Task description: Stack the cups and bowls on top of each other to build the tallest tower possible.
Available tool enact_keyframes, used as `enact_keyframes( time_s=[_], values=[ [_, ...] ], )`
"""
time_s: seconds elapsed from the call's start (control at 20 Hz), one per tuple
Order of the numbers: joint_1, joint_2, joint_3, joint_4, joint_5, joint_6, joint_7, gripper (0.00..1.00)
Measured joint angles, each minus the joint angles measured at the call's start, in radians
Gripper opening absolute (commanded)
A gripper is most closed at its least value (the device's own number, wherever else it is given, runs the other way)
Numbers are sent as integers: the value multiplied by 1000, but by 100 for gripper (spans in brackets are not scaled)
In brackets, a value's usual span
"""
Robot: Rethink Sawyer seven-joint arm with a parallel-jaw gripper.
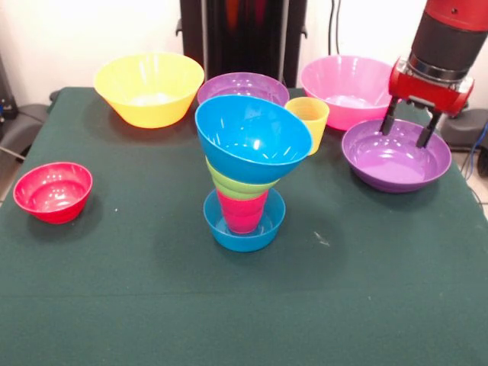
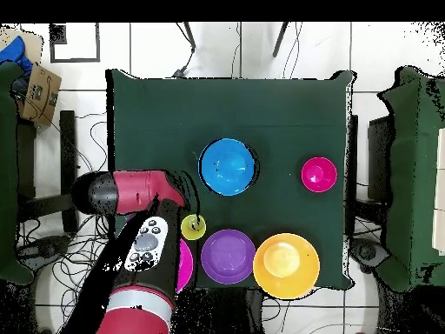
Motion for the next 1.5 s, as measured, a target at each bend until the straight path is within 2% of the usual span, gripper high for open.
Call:
enact_keyframes(
  time_s=[0.25,0.75,1.5],
  values=[
    [-6,-16,6,-33,0,37,0,100],
    [13,7,20,-93,0,37,0,100],
    [108,91,9,-190,0,37,0,100]
  ],
)
